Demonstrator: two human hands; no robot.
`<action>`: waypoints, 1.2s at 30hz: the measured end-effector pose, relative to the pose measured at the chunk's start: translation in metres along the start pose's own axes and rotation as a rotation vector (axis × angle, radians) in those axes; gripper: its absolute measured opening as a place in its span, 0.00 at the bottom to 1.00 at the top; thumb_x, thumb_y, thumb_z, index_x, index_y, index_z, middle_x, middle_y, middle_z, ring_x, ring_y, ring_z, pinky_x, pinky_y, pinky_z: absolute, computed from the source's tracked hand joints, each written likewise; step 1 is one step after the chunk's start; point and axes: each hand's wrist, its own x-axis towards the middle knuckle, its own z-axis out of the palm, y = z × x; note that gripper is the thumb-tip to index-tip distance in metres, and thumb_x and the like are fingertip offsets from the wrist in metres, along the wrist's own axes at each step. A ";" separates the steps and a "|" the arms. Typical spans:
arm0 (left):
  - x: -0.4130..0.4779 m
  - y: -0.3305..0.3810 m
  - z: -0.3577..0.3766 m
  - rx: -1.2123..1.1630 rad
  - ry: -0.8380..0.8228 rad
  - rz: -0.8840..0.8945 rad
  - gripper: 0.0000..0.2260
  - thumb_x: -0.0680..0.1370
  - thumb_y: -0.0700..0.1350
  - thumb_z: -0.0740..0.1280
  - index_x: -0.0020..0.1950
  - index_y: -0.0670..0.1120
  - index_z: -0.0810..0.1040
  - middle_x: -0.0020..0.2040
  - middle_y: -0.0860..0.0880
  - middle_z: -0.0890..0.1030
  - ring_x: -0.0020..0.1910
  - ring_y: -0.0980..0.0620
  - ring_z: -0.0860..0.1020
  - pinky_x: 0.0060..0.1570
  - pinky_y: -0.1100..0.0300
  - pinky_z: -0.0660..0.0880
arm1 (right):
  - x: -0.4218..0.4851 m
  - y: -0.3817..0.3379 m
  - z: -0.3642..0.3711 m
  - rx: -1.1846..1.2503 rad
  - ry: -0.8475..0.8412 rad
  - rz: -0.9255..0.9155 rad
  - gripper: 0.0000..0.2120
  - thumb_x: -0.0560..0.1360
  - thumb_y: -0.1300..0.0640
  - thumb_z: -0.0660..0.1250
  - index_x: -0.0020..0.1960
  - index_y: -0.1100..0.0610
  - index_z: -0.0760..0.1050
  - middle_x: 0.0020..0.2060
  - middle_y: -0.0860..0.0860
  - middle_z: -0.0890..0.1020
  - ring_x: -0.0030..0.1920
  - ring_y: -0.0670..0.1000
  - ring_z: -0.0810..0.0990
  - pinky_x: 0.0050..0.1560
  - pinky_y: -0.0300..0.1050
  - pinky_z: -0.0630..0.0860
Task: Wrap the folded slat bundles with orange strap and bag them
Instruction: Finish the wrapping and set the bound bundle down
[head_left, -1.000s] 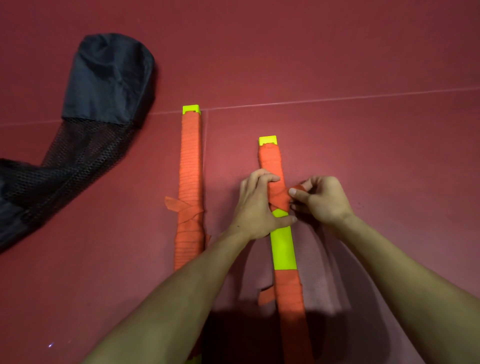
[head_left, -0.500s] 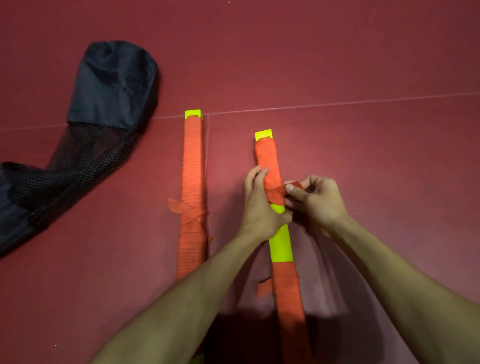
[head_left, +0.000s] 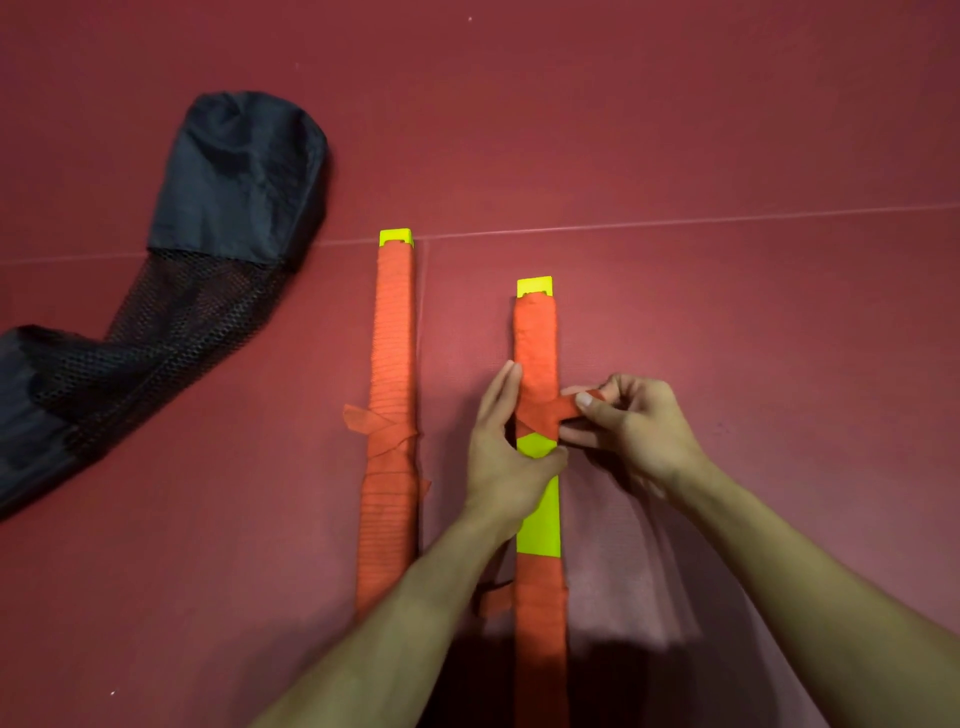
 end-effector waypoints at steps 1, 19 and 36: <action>-0.001 -0.001 0.000 -0.014 0.015 -0.006 0.45 0.62 0.32 0.74 0.75 0.53 0.63 0.73 0.66 0.64 0.74 0.62 0.66 0.74 0.57 0.66 | 0.000 0.001 0.000 0.045 0.003 0.019 0.15 0.78 0.71 0.62 0.35 0.60 0.65 0.40 0.58 0.84 0.38 0.52 0.85 0.40 0.49 0.84; -0.004 0.008 0.008 -0.028 -0.020 -0.044 0.48 0.57 0.36 0.71 0.77 0.49 0.65 0.72 0.71 0.63 0.74 0.58 0.68 0.70 0.50 0.71 | -0.008 0.018 0.010 0.073 0.222 -0.013 0.13 0.76 0.66 0.68 0.35 0.59 0.71 0.29 0.55 0.80 0.27 0.49 0.79 0.25 0.38 0.74; 0.022 0.032 -0.023 0.315 -0.183 0.173 0.30 0.70 0.47 0.76 0.71 0.43 0.75 0.74 0.44 0.68 0.74 0.48 0.67 0.74 0.50 0.64 | 0.010 -0.017 0.000 -0.971 0.389 -0.442 0.14 0.67 0.63 0.77 0.52 0.59 0.80 0.50 0.56 0.83 0.52 0.56 0.81 0.58 0.48 0.72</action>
